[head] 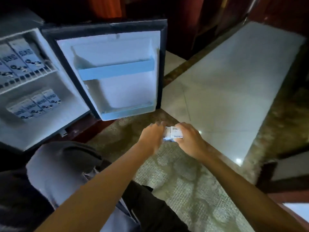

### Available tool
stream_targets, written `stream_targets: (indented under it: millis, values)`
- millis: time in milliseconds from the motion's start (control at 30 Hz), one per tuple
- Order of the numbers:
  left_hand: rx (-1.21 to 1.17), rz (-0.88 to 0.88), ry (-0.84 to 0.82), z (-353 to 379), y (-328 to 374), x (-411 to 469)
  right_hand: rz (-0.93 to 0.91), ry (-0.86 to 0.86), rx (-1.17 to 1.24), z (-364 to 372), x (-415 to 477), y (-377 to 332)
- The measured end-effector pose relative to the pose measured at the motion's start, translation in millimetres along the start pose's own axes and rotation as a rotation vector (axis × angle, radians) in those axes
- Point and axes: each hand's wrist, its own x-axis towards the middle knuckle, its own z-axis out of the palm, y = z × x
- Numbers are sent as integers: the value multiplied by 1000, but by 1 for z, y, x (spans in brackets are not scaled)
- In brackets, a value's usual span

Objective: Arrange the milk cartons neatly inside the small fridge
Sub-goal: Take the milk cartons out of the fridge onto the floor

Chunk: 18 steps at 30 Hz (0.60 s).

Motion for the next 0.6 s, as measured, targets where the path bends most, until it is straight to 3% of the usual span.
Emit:
stream_targets:
  millis: [133, 367, 600]
  values:
    - [89, 101, -115, 40, 46, 14, 196, -42, 42, 17, -29, 50]
    - [236, 253, -251, 97, 83, 13, 335, -195, 78, 96, -71, 117]
    - [182, 229, -401, 135, 83, 7, 472, -297, 189, 181, -102, 141]
